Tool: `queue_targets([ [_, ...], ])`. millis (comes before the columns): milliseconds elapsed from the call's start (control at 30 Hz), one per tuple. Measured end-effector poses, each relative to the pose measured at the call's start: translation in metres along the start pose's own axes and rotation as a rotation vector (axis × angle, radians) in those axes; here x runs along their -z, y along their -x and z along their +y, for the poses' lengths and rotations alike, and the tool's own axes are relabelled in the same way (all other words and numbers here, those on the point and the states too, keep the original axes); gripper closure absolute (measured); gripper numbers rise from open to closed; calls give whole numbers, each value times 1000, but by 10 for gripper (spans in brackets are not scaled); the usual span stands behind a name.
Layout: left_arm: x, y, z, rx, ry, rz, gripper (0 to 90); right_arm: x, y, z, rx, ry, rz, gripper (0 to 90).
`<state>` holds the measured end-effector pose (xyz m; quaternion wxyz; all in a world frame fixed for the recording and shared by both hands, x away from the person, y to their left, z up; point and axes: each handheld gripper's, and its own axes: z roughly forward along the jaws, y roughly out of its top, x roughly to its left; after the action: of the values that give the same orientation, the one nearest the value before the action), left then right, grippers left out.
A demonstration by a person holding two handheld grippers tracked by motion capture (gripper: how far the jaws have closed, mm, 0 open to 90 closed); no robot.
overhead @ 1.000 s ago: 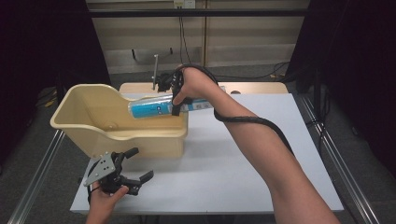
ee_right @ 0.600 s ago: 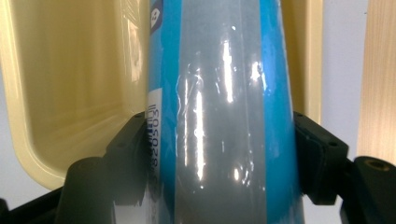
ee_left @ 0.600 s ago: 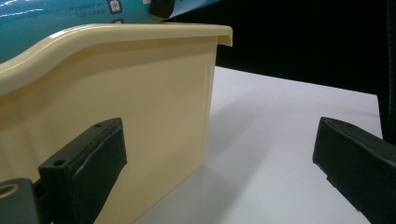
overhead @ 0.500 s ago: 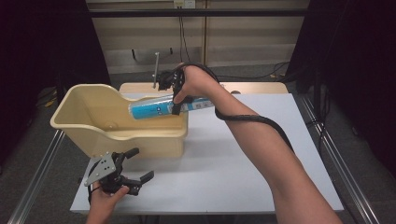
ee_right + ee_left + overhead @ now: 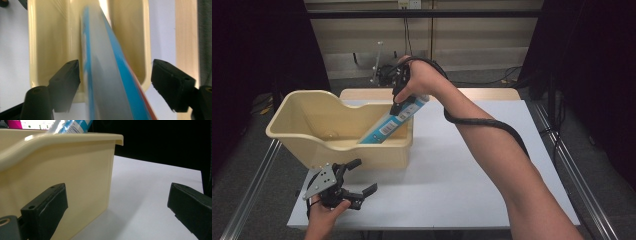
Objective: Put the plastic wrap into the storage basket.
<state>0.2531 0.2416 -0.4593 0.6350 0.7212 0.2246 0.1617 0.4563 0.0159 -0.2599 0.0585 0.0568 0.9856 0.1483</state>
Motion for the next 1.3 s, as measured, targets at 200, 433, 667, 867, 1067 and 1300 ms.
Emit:
queue_targets([
  [200, 1, 0, -1, 7, 4, -1, 27, -8, 5, -10, -25, 15, 8, 225],
  [433, 0, -1, -1, -4, -3, 4, 27, -7, 8, -27, -62, 60, 7, 173],
  [667, 3, 1, 0, -6, -1, 10, 27, 0, 9, -35, -90, 120, -26, 136],
  [867, 4, 1, 0, -1, -4, 17, 27, 7, 11, -46, -106, 147, -42, 105],
  [1067, 1, 3, -1, 7, -6, 4, 27, 9, 11, -59, -133, 198, -68, 85],
  [1300, 1, 2, -1, 0, -16, 6, 27, 14, 12, -75, -164, 219, -69, 76],
])
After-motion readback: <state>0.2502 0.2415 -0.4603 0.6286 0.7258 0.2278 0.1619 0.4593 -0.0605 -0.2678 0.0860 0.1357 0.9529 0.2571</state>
